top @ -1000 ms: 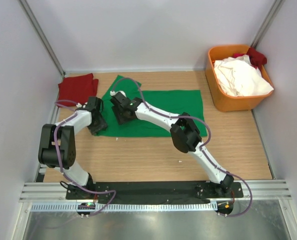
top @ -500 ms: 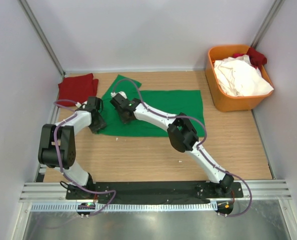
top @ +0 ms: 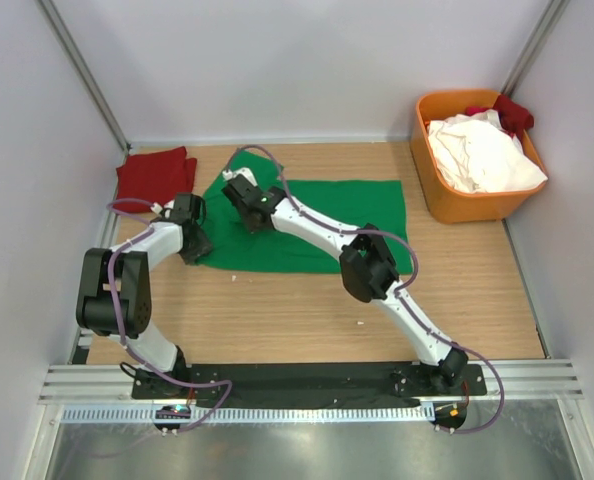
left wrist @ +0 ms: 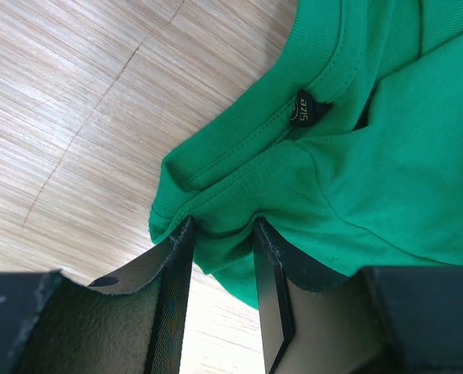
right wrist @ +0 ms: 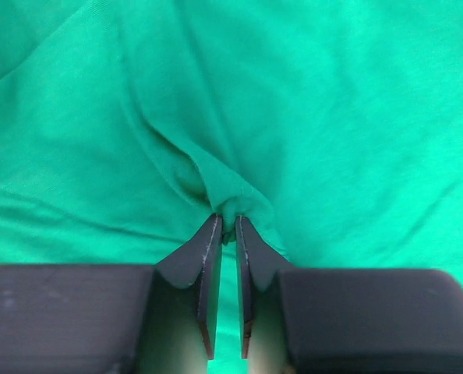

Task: Fold and stack the t-shirts
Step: Fold the tshirt

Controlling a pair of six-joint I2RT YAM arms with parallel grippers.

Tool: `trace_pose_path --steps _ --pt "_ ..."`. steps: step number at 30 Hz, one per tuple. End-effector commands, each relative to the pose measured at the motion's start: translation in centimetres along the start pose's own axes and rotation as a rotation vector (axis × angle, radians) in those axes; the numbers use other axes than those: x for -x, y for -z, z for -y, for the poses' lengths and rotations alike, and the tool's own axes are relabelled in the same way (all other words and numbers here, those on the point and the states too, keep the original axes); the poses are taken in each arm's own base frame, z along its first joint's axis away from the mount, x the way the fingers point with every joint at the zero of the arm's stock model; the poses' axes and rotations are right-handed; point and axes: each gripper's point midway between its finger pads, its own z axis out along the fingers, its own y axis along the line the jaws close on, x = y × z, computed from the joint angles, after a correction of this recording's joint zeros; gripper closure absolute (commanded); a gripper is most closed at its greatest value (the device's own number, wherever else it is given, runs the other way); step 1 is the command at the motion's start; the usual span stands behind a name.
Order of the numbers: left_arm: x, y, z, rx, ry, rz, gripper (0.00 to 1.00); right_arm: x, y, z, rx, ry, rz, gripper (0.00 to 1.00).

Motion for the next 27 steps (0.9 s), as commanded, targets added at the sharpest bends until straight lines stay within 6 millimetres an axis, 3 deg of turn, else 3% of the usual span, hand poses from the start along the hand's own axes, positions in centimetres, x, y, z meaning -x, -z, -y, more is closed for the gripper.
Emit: trace_pose_path --steps 1,4,5,6,9,13,15,16,17,18,19,20,21,22,23,24,26,27 --pt "-3.6 -2.0 -1.6 0.040 -0.004 -0.105 0.63 3.5 0.1 4.1 -0.067 -0.046 0.076 0.78" --pt "-3.5 -1.9 -1.5 0.040 -0.003 -0.103 0.63 4.2 -0.7 6.8 -0.108 -0.083 0.085 0.44" --pt "-3.5 -1.9 -1.5 0.040 -0.005 -0.105 0.63 4.6 -0.8 7.3 -0.111 -0.095 0.092 0.27" --pt "-3.5 -1.9 -1.5 0.040 -0.005 -0.105 0.63 4.8 -0.8 7.9 -0.116 -0.102 0.096 0.23" --pt "-3.5 -1.9 -1.5 0.040 -0.005 -0.105 0.63 5.8 -0.6 10.3 -0.138 -0.134 0.110 0.17" --pt "-3.5 -1.9 -1.5 0.041 -0.005 -0.106 0.63 7.2 2.4 12.3 -0.142 -0.174 0.140 0.17" --pt "-3.5 -2.0 -1.5 0.042 -0.004 -0.107 0.63 7.3 4.0 12.4 -0.134 -0.187 0.148 0.17" --pt "-3.6 -2.0 -1.6 0.044 -0.006 -0.110 0.63 5.3 3.6 12.4 -0.135 -0.182 0.108 0.17" --pt "-3.6 -1.9 -1.6 0.045 -0.008 -0.111 0.63 6.3 6.4 12.8 -0.120 -0.208 0.149 0.17" --pt "-3.5 -2.0 -1.5 0.044 -0.008 -0.113 0.63 5.8 7.1 12.8 -0.113 -0.237 0.150 0.17" --pt "-3.6 -1.9 -1.6 0.049 -0.013 -0.119 0.63 2.6 6.2 12.7 -0.105 -0.239 0.099 0.17" --pt "-3.7 -1.9 -1.7 0.051 -0.015 -0.123 0.63 3.5 9.2 13.1 -0.083 -0.269 0.152 0.17" --pt "-3.5 -1.9 -1.7 0.056 -0.016 -0.121 0.64 2.4 9.6 13.5 -0.078 -0.289 0.145 0.17" --pt "-3.6 -1.8 -1.8 0.061 -0.017 -0.123 0.64 -0.8 9.0 13.2 -0.052 -0.321 0.098 0.17" --pt "-3.7 -1.8 -1.9 0.065 -0.017 -0.125 0.64 -2.1 9.4 13.4 -0.037 -0.347 0.088 0.17" --pt "-3.6 -1.8 -1.8 0.063 -0.014 -0.123 0.64 -5.0 10.2 13.8 -0.028 -0.367 0.057 0.17" --pt "-3.8 -1.8 -1.9 0.066 -0.015 -0.134 0.69 -6.8 10.4 14.3 -0.012 -0.426 0.052 0.17" --pt "-3.7 -1.8 -1.7 0.063 -0.014 -0.137 0.72 -9.4 10.6 14.9 -0.029 -0.434 0.018 0.18"
